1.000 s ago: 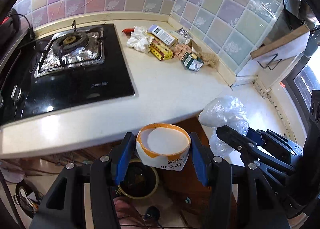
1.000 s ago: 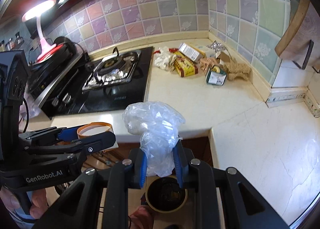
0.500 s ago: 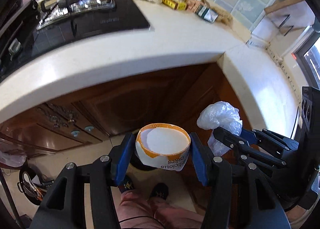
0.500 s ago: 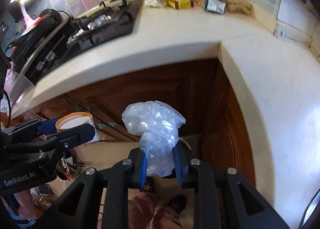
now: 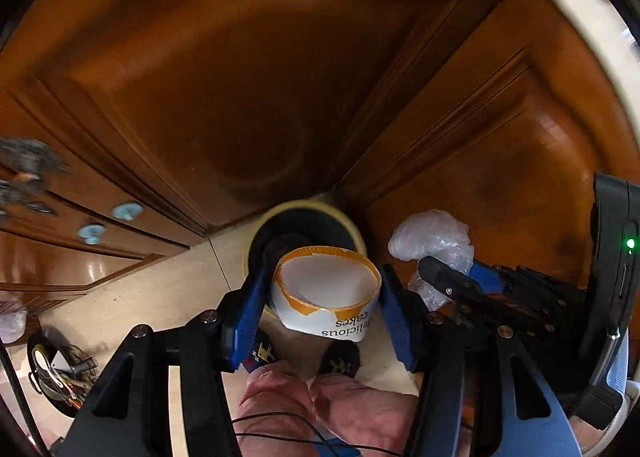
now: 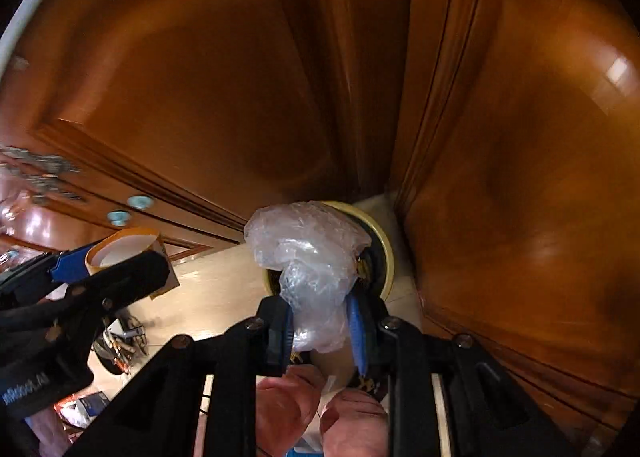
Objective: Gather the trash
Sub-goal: 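Lower both held items down over the trash bin, then open both tools to drop the cup and plastic bag into the bin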
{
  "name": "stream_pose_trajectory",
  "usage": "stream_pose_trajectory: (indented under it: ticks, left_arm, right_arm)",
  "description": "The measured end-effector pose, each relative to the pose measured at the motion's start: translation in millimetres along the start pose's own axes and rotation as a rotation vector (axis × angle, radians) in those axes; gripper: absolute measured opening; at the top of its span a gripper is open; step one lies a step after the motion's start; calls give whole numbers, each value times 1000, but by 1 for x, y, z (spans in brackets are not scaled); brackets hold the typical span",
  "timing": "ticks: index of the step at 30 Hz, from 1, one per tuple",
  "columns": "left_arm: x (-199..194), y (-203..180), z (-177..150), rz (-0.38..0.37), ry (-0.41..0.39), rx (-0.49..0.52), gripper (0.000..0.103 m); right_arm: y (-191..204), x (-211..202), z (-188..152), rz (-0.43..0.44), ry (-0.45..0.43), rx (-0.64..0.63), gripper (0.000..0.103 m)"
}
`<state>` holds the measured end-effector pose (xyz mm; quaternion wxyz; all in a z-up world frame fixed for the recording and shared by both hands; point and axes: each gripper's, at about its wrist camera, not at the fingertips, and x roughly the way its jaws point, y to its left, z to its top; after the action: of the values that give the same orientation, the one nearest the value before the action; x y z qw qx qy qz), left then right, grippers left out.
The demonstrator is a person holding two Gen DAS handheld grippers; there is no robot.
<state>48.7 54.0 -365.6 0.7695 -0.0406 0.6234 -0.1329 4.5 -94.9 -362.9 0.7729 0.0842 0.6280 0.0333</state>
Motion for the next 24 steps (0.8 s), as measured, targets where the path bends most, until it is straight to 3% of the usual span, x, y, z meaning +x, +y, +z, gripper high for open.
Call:
stream_pose_trajectory:
  ticks: [9,20,23,24]
  left_arm:
    - [91,33,-6,-29,61,13,54]
    - [145,44,-1,-59,93,25,55]
    - [154,43,1,-58,106,30,56]
    - [155,42,1,-55,109,34,61]
  right_arm:
    - [-16,87,2,-8,31,51,25]
    - [-28,143,-2,21,57,75,29]
    - [-29,150,-3,33,75,79,35]
    - [-29,153,-3,33,80,81,38]
